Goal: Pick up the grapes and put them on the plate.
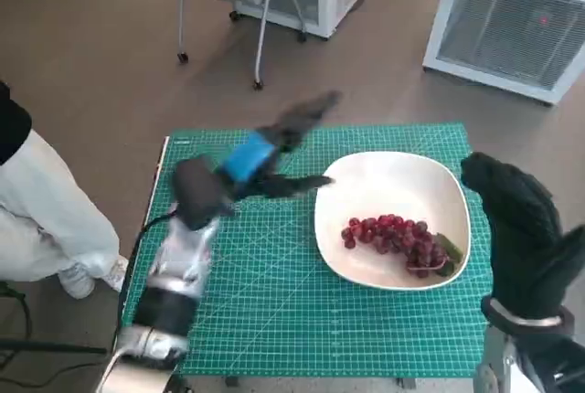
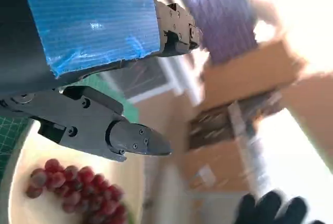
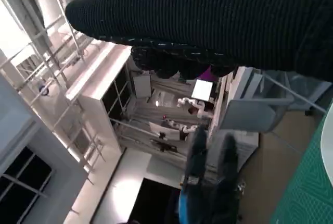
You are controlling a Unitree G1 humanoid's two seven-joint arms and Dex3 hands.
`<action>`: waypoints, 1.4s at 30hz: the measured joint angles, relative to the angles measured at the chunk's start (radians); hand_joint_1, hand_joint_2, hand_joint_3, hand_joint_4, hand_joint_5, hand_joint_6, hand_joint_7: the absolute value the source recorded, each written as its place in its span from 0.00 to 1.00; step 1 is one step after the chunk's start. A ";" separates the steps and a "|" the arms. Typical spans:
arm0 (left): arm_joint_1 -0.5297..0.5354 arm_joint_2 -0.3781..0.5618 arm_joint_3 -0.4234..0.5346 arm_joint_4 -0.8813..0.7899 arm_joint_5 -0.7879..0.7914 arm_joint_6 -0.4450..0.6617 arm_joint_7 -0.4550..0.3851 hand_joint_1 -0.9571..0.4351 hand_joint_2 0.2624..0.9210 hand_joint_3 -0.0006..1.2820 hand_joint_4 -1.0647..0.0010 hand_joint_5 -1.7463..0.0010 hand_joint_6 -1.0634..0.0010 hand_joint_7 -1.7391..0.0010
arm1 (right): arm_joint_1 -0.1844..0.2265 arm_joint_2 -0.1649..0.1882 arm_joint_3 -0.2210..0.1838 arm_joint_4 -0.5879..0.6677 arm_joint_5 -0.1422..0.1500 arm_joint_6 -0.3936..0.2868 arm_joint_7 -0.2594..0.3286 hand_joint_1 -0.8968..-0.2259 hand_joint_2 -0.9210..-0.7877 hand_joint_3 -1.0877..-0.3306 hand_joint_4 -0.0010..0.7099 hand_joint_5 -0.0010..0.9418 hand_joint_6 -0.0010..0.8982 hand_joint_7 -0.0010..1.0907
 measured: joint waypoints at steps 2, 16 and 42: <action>0.019 -0.001 0.012 -0.006 -0.016 -0.009 -0.002 0.37 1.00 0.10 0.82 0.98 0.73 0.98 | -0.001 0.000 0.000 0.001 0.000 0.000 0.000 0.57 0.00 0.69 0.63 0.00 0.10 0.54; 0.183 -0.026 0.147 -0.121 -0.259 -0.054 -0.064 0.41 1.00 0.17 0.85 1.00 0.75 0.99 | -0.014 -0.001 0.002 0.026 -0.002 0.000 0.000 0.55 0.00 0.70 0.64 0.01 0.11 0.53; 0.340 -0.071 0.153 -0.302 -0.318 0.012 -0.059 0.42 1.00 0.19 0.88 1.00 0.76 0.99 | -0.033 -0.010 0.007 0.035 0.000 0.006 0.008 0.55 0.00 0.70 0.65 0.01 0.11 0.51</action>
